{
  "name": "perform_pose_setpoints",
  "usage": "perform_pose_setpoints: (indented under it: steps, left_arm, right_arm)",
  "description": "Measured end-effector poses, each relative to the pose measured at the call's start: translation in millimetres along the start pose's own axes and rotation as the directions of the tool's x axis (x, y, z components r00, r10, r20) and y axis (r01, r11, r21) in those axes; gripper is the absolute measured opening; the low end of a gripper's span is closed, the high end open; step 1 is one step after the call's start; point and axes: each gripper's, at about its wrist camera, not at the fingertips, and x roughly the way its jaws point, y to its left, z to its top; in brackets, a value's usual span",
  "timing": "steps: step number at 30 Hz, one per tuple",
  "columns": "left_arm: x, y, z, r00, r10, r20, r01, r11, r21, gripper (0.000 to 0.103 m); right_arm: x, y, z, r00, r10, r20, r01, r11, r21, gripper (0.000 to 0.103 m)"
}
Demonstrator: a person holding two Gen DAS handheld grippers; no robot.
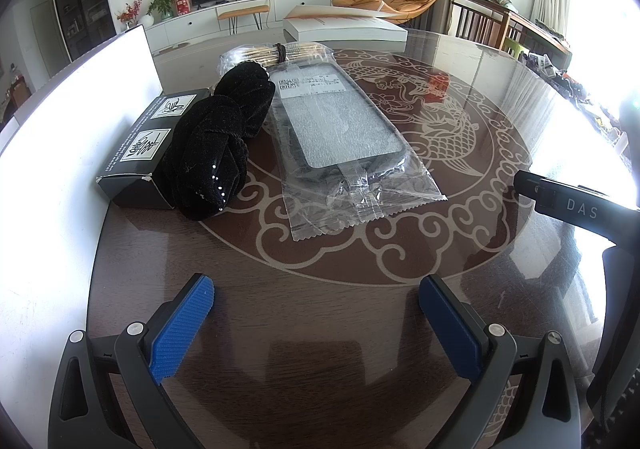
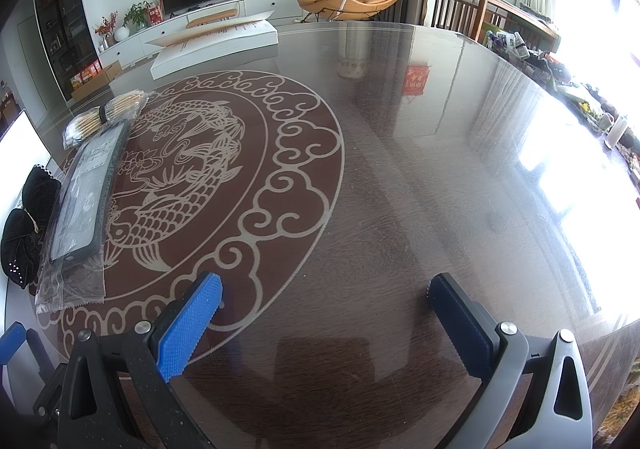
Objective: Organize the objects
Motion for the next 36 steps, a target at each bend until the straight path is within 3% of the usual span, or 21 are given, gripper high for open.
perform_pose_setpoints:
  steps: [9,11,14,16,20,21,22,23,24,25,29,32,33,34,36]
  left_arm:
    - [-3,4,2,1.000,-0.026,-0.015,0.026,1.000,-0.007,0.103]
    - [-17,12,11,0.999,-0.041,0.018,0.041,0.999,-0.021,0.103]
    - [-34,25,42,0.993,0.045,0.110,-0.043,0.999,-0.026,0.103]
    - [-22,35,64,0.991,0.097,0.094,-0.093,0.995,-0.047,0.103]
    - [18,44,84,0.994,0.104,0.028,-0.101,0.993,-0.068,0.102]
    - [28,43,85,0.993,0.119,0.005,-0.119,0.991,-0.058,0.094]
    - [29,38,84,0.982,0.186,0.034,-0.185,0.982,-0.026,0.077]
    - [27,33,83,0.975,0.218,0.050,-0.218,0.976,-0.005,0.066]
    - [23,30,81,0.972,0.227,0.060,-0.227,0.974,0.007,0.038]
    - [21,31,79,0.983,0.181,0.034,-0.181,0.983,-0.005,0.018]
    - [-9,34,43,0.996,0.084,-0.009,-0.084,0.994,-0.076,0.018]
    - [-28,38,12,0.999,0.036,-0.029,-0.039,0.991,-0.130,0.028]
    - [-30,40,5,0.999,0.014,-0.041,-0.020,0.991,-0.136,0.045]
    - [-30,41,0,0.998,-0.004,-0.058,-0.003,0.992,-0.129,0.069]
    - [-27,41,-7,0.997,-0.030,-0.069,0.023,0.995,-0.094,0.081]
  right_arm:
    - [0,0,0,1.000,0.000,0.000,0.000,1.000,0.000,0.103]
    - [0,0,0,1.000,0.000,0.000,0.000,1.000,0.000,0.103]
    - [0,0,0,1.000,0.000,0.000,0.000,1.000,0.000,0.103]
    - [0,0,0,1.000,0.000,0.000,0.000,1.000,0.000,0.103]
    - [0,0,0,1.000,0.000,0.000,0.000,1.000,0.000,0.103]
    - [0,0,0,1.000,0.000,0.000,0.000,1.000,0.000,0.103]
    - [0,0,0,1.000,0.000,0.000,0.000,1.000,0.000,0.103]
    - [0,0,0,1.000,0.000,0.000,0.000,1.000,0.000,0.103]
    - [0,0,0,1.000,0.000,0.000,0.000,1.000,0.000,0.103]
    - [0,0,0,1.000,0.000,0.000,0.000,1.000,0.000,0.103]
    - [0,0,0,1.000,0.001,0.000,-0.001,1.000,-0.001,0.103]
    - [0,0,1,1.000,0.001,0.000,-0.001,1.000,-0.001,0.103]
    - [0,0,0,1.000,0.001,0.000,-0.001,1.000,-0.001,0.103]
    - [0,0,0,1.000,0.001,0.000,-0.001,1.000,-0.001,0.103]
    - [0,0,0,1.000,0.001,0.000,-0.001,1.000,-0.001,0.103]
